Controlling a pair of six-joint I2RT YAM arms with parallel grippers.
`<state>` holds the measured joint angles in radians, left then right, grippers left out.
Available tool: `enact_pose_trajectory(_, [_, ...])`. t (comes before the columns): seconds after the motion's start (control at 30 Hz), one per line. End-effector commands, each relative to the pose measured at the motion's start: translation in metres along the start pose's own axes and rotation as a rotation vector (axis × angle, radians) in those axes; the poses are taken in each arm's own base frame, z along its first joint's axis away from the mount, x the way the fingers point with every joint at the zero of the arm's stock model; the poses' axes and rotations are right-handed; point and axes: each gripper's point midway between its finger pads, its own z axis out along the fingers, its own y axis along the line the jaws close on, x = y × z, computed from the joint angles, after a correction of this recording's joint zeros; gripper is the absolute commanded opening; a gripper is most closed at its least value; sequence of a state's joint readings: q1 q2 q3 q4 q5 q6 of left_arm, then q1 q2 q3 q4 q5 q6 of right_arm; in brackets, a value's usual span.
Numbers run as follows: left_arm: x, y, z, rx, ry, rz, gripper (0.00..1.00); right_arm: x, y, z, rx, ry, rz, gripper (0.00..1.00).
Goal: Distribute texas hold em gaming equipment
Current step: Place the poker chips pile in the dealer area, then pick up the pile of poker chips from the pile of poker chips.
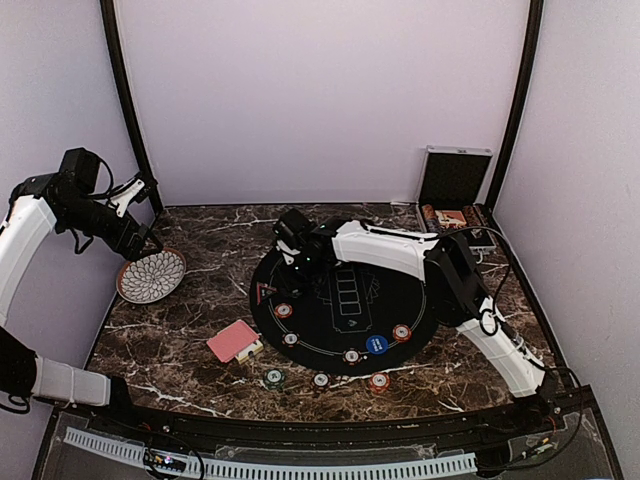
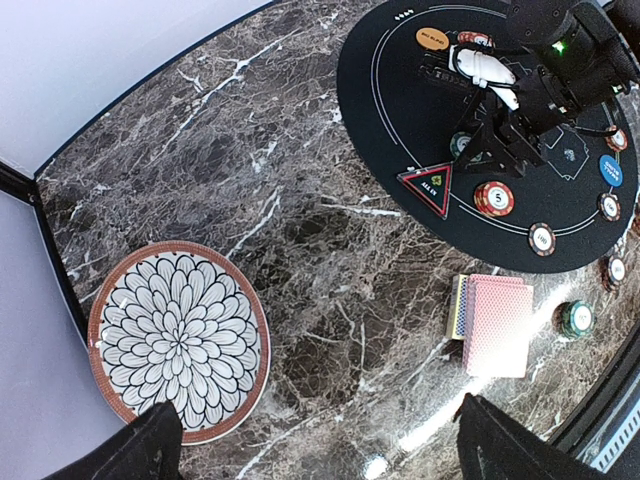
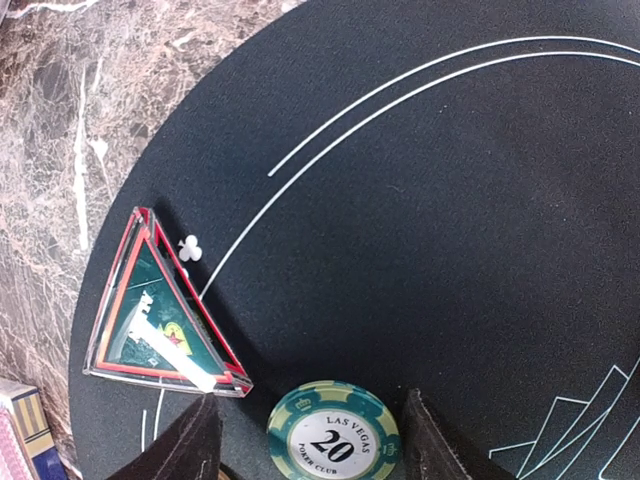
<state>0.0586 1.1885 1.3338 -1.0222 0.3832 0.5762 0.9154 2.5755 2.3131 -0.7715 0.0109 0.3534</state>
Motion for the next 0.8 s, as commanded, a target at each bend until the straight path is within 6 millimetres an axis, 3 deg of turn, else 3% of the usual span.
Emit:
enact_pose_trajectory(0.0, [-0.001,-0.005,-0.006,0.006,-0.016,0.011,0.99,-0.021,-0.002,-0.028,0.009,-0.055,-0.004,0.62])
enact_pose_trajectory(0.2, [-0.003,-0.005,-0.009,0.003,-0.019,0.012,0.99,-0.038,0.007,-0.069,0.002,-0.122,-0.015,0.56])
enact_pose_trajectory(0.3, [-0.004,-0.004,-0.011,-0.003,-0.02,0.013,0.99,-0.035,0.018,-0.096,0.041,-0.165,-0.056,0.54])
enact_pose_trajectory(0.4, [-0.004,-0.004,-0.011,-0.008,-0.015,0.01,0.99,-0.014,0.039,-0.116,0.033,-0.149,-0.129,0.57])
enact_pose_trajectory(0.5, [-0.003,-0.004,-0.011,-0.007,-0.014,0.012,0.99,0.022,0.068,-0.125,-0.002,-0.105,-0.209,0.67])
enact_pose_trajectory(0.6, [-0.003,-0.005,-0.012,-0.007,-0.017,0.015,0.99,0.068,0.104,-0.127,-0.057,-0.043,-0.302,0.76])
enact_pose_trajectory(0.77, [-0.001,-0.006,-0.011,-0.002,-0.014,0.011,0.99,0.126,0.138,-0.12,-0.122,0.065,-0.386,0.84])
